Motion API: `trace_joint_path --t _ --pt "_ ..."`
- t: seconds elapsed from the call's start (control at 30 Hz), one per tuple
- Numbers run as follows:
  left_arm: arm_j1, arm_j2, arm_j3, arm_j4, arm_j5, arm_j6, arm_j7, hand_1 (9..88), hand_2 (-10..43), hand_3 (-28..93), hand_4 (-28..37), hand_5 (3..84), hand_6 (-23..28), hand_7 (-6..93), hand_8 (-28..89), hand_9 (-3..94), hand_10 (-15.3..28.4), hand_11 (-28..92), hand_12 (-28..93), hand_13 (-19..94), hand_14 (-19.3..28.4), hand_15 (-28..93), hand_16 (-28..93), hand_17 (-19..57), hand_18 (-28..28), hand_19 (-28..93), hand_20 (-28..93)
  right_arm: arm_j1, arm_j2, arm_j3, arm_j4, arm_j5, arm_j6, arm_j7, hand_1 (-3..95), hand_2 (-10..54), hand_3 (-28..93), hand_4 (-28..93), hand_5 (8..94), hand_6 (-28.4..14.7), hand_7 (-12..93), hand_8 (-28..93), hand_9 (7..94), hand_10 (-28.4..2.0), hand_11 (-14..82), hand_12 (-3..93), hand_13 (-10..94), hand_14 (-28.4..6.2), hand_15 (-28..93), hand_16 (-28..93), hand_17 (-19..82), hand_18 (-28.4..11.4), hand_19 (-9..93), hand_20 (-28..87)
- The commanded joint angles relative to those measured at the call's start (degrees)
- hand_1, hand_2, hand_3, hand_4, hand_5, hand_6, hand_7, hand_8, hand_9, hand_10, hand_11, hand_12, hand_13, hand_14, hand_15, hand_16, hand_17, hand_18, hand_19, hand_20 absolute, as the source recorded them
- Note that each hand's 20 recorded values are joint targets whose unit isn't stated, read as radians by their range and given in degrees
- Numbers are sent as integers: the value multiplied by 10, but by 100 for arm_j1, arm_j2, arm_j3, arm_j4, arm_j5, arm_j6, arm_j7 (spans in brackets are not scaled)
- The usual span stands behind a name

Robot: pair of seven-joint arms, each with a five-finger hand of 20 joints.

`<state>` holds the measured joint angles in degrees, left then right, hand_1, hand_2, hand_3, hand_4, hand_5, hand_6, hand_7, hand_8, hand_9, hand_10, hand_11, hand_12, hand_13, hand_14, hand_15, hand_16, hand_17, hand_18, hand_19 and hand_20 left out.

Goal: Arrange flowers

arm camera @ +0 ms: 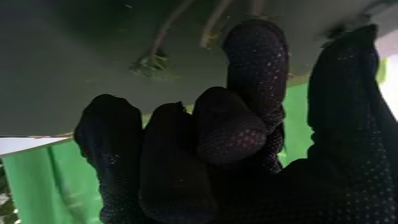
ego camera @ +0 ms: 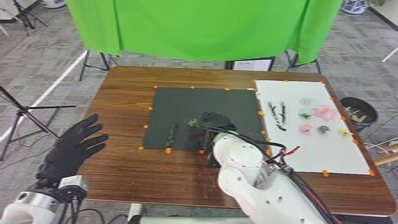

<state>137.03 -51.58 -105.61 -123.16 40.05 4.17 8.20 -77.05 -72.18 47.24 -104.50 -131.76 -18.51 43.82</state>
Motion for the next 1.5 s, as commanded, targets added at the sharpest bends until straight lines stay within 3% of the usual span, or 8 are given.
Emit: trace_joint_path --t 0.03,0.23,0.37,0.5,0.7,0.83,1.1,1.5 --pt "81 -39 -28 3 6 -49 -35 279 -47 679 -247 243 38 209 -101 189 127 237 179 162 167 410 -20 -95 226 432 109 111 130 84 -226 10 -55 -96 170 -35 791 -205 811 26 596 -54 902 -69 605 490 861 -61 866 398 560 -233 932 772" --pt "208 -89 -118 -47 15 4 30 283 -47 675 -248 246 38 208 -101 190 126 241 180 163 168 418 -23 -96 226 435 107 433 903 563 -439 198 525 7 161 -22 779 -200 747 -2 570 -73 839 -95 591 487 796 -87 852 393 473 -238 932 741" --pt "261 -92 -156 -64 22 8 55 283 -47 676 -251 245 35 216 -106 192 126 243 178 165 167 418 -24 -96 227 436 107 664 1454 790 -107 -47 1002 168 203 -84 786 -212 682 -27 489 -108 737 -122 593 485 715 -106 844 378 382 -239 932 654" --pt "287 -99 -176 -65 19 23 43 280 -46 680 -253 242 31 224 -113 194 125 246 177 166 167 417 -24 -97 227 437 108 834 1792 887 302 -107 1104 387 197 -95 778 -250 630 -47 443 -112 679 -141 575 470 664 -112 815 360 347 -232 932 588" --pt "269 -82 -170 -55 20 -17 40 275 -44 686 -256 241 30 227 -118 194 126 247 174 169 166 413 -23 -96 227 435 109 1000 2008 871 683 -15 651 559 213 -95 672 -282 573 -69 401 -112 607 -158 575 472 632 -116 806 365 330 -233 932 559" --pt "284 -86 -185 -55 21 -28 35 275 -44 686 -257 240 30 227 -118 194 125 245 173 170 167 411 -22 -96 227 434 110 988 2047 974 756 164 166 618 206 -95 645 -283 572 -71 391 -111 602 -160 573 476 629 -118 804 368 326 -234 932 557" --pt "278 -93 -190 -22 9 -54 -3 273 -43 689 -259 240 29 227 -119 195 125 245 173 170 167 405 -20 -96 227 433 111 895 2111 1123 989 1038 -44 640 223 -95 548 -283 586 -71 359 -95 609 -161 576 477 665 -104 799 368 356 -235 932 561" --pt "262 -82 -178 -15 19 -95 -45 272 -41 689 -259 240 28 227 -119 197 123 240 174 171 166 399 -18 -96 227 430 112 990 2149 805 1306 685 -243 679 181 -95 601 -283 590 -69 363 -94 613 -159 578 480 665 -106 797 374 352 -236 932 561"
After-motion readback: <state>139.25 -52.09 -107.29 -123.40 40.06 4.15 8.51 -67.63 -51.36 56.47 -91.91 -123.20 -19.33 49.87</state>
